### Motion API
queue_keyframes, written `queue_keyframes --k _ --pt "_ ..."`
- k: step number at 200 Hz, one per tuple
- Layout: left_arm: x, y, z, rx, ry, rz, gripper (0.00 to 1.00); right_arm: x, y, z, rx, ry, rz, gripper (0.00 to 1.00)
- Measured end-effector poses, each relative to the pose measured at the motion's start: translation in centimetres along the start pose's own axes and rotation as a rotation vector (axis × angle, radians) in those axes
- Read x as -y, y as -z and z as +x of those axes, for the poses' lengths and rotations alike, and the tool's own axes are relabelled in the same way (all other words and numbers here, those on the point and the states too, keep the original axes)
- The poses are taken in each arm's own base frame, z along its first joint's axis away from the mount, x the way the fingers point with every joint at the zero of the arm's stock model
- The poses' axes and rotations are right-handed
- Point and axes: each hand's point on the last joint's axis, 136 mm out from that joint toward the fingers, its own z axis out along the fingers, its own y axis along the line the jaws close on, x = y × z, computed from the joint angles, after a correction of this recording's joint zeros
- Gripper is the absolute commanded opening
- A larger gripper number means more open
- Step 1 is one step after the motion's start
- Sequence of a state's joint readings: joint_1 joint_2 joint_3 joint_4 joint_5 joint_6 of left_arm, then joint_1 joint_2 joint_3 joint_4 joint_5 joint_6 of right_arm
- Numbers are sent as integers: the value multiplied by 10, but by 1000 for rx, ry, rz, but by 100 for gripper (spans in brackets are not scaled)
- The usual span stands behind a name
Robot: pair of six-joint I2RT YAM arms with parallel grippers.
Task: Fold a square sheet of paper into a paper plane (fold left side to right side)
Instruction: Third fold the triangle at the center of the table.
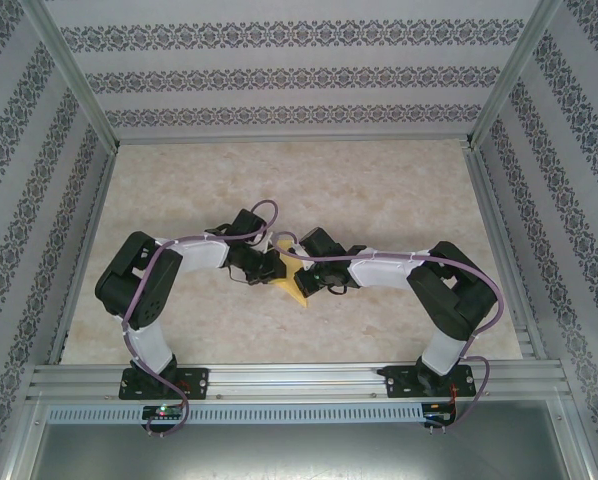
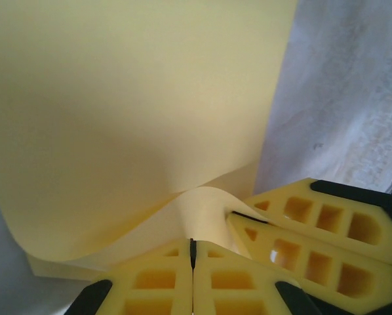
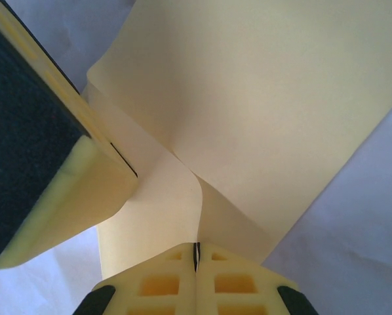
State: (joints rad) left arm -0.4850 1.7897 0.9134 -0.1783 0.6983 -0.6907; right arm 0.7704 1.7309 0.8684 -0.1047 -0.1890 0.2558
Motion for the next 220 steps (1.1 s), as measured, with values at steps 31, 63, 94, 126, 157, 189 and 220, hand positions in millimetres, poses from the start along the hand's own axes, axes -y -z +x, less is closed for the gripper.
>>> queue_keyframes --k 31,63,94,126,157,189,220 --pt "-8 -3 2 1 8 -20 7 0 0 0 0 0 0 0" --pt "-9 -3 1 4 8 -25 7 0 0 0 0 0 0 0" --pt "-10 -4 2 4 8 -27 7 0 0 -1 1 -1 -2 1" --pt "-11 -3 3 11 3 -25 6 1 5 -10 1 -26 -8 16" --pt "-11 -3 3 17 -1 -23 6 9 18 -39 62 -66 -10 26" --pt "-12 -3 3 18 -2 -23 6 12 45 -49 102 -94 -24 25" --pt "-12 -3 3 20 -3 -24 6 -15 65 -40 100 -120 -163 20"
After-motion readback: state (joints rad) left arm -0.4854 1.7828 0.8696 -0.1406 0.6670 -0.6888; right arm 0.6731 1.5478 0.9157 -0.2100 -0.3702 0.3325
